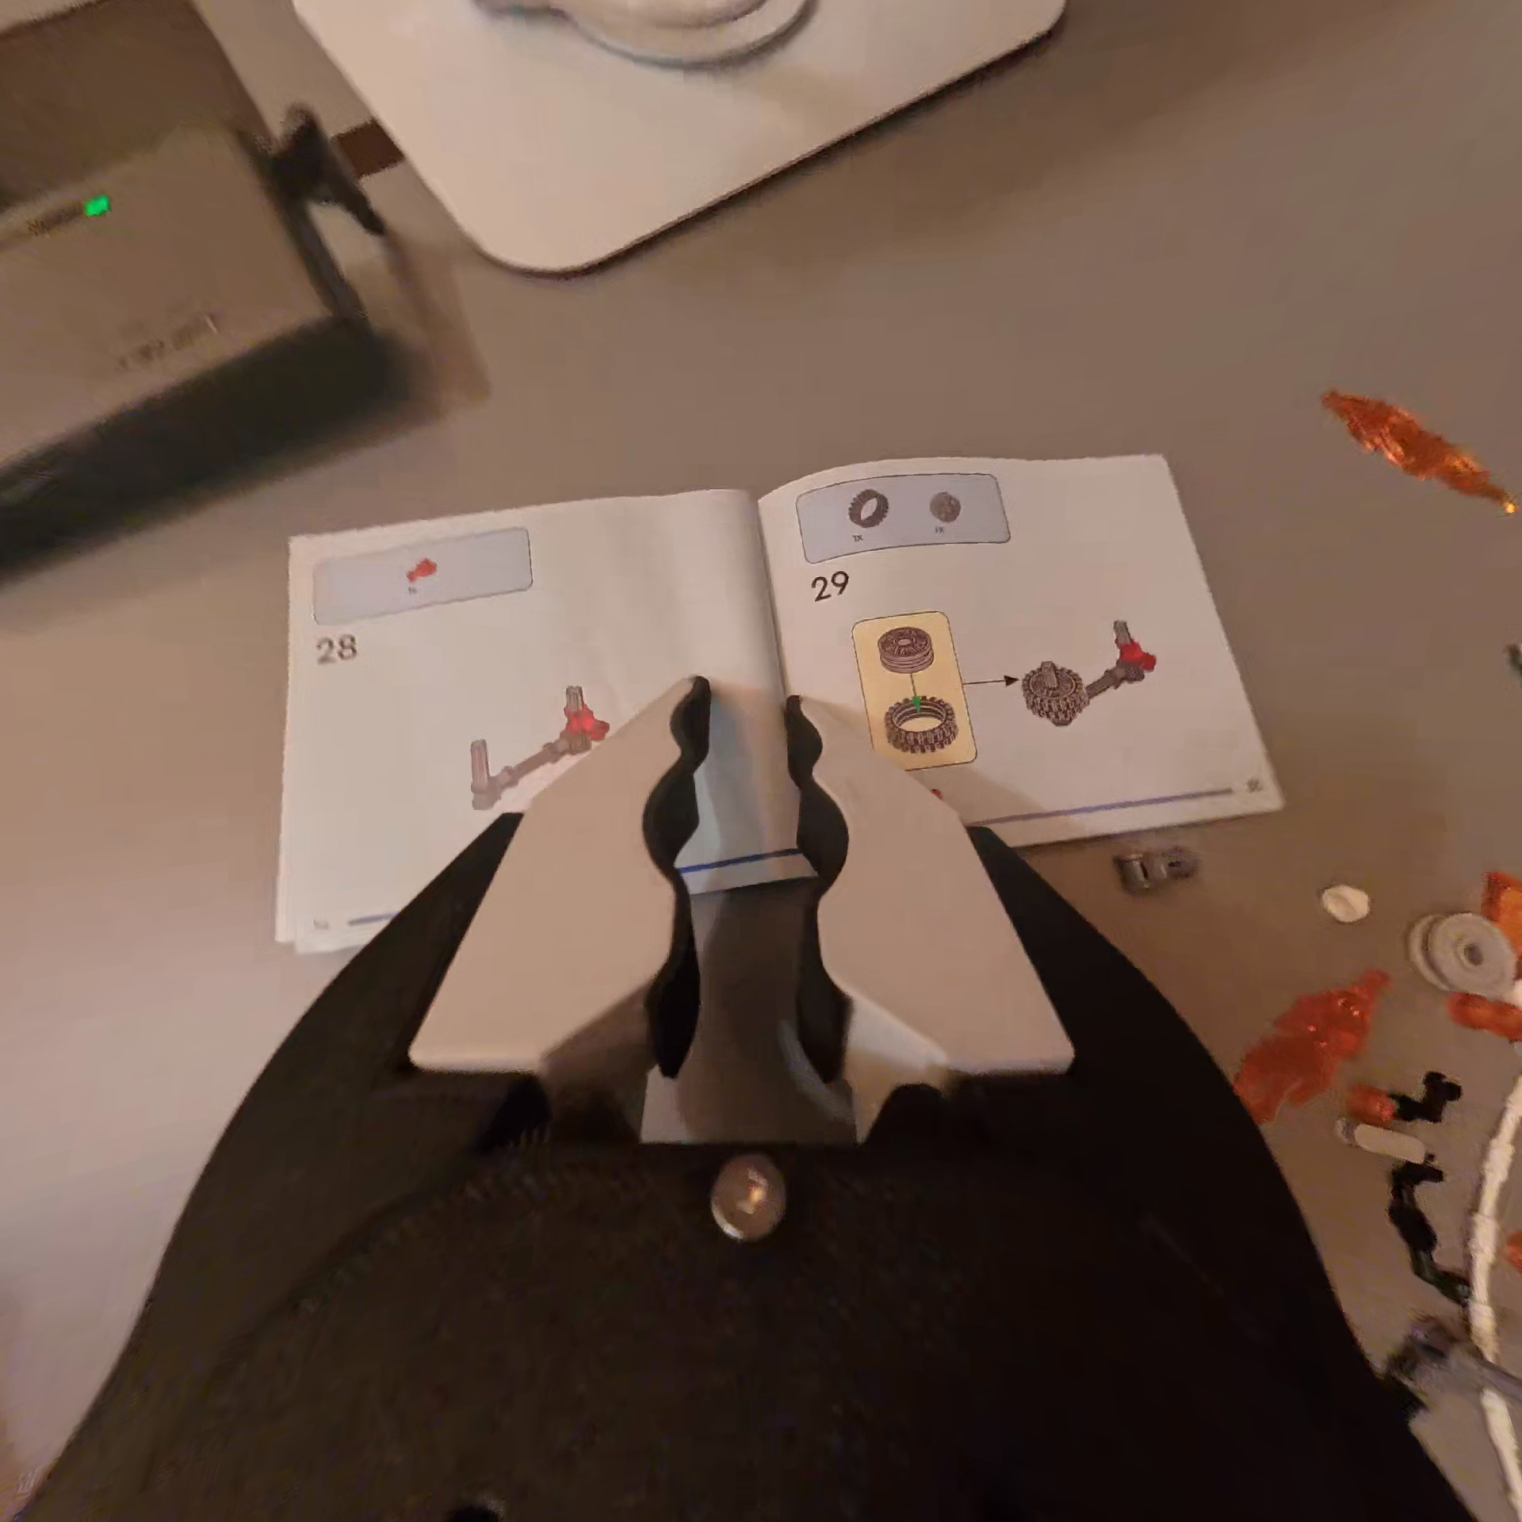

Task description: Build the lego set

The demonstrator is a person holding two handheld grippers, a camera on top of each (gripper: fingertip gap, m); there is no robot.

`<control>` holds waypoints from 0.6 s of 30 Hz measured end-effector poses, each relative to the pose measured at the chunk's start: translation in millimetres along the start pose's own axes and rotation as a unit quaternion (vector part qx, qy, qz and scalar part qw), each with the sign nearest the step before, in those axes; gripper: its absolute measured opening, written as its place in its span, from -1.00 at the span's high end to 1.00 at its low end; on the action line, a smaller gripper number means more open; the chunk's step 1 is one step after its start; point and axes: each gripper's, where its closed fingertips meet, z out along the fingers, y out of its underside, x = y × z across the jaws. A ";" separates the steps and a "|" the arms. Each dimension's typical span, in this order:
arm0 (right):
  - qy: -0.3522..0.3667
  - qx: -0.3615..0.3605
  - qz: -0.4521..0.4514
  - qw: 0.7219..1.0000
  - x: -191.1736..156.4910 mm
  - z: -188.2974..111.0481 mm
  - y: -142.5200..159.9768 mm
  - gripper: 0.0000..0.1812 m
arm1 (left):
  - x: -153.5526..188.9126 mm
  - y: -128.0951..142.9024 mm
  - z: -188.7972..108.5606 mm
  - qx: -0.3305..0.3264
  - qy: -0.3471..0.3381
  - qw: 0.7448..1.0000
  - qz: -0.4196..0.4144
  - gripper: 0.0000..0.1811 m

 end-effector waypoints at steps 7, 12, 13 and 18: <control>-0.001 -0.001 -0.001 1.000 -0.6 0.2 0.8 0.29 | -29.8 -6.8 -18.7 0.034 -0.005 0.997 -0.064 0.80; -0.003 -0.003 0.001 1.000 -0.9 0.6 1.4 0.29 | -45.9 4.4 -25.7 0.005 -0.013 0.999 -0.036 0.67; -0.004 -0.003 0.001 1.000 -1.4 0.8 1.7 0.29 | -48.1 15.2 -22.8 -0.026 -0.012 0.999 -0.024 0.56; -0.006 -0.007 -0.003 1.000 -3.5 1.3 3.1 0.29 | -55.0 28.5 -26.8 -0.062 -0.011 0.998 -0.006 0.54</control>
